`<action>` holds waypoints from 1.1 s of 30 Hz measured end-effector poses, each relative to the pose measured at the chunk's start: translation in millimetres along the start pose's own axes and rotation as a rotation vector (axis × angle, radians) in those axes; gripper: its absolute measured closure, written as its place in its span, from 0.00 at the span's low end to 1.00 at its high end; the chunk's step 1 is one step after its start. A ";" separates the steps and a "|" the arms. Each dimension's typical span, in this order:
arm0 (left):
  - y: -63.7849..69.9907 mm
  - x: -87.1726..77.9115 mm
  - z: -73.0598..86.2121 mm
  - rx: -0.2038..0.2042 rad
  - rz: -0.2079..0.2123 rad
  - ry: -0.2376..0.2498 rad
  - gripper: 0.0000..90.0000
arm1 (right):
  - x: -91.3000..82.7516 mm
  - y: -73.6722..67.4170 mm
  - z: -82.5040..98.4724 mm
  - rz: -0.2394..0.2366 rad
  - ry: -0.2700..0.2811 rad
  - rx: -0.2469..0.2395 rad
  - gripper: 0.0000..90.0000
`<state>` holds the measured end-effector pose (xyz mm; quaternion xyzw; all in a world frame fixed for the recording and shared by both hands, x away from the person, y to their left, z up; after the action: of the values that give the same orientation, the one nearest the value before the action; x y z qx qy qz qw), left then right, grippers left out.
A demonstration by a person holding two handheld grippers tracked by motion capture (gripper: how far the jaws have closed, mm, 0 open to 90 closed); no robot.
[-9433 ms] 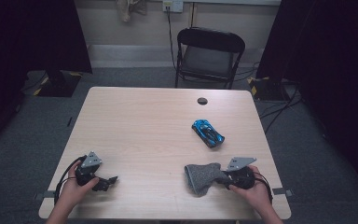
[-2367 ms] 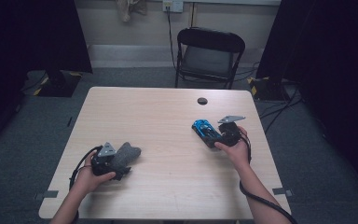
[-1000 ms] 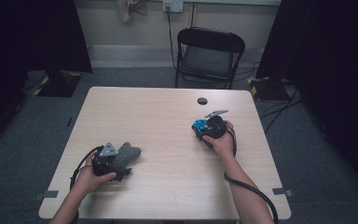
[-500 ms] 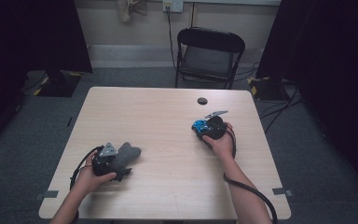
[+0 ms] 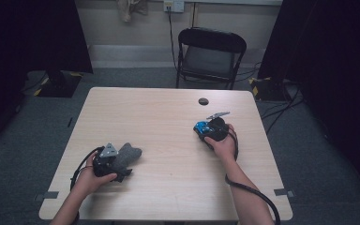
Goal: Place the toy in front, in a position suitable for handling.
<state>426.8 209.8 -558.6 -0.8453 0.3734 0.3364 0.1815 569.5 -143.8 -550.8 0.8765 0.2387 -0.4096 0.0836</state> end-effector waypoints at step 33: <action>-0.1 -0.1 0.1 0.001 0.002 -0.001 0.00 | -5.4 3.9 2.4 -0.016 -0.025 -0.035 0.22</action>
<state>426.7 210.0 -558.6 -0.8446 0.3745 0.3367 0.1818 566.8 -149.9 -548.5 0.8677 0.2517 -0.4171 0.0986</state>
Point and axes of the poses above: each handheld gripper's, and its own axes: x roughly forward along the jaws, z roughly out of its underside, y roughly to its right, the point moved 8 cm from there along x, roughly forward along the jaws, and after that the axes turned 5 degrees about x, right-handed, at the moved point
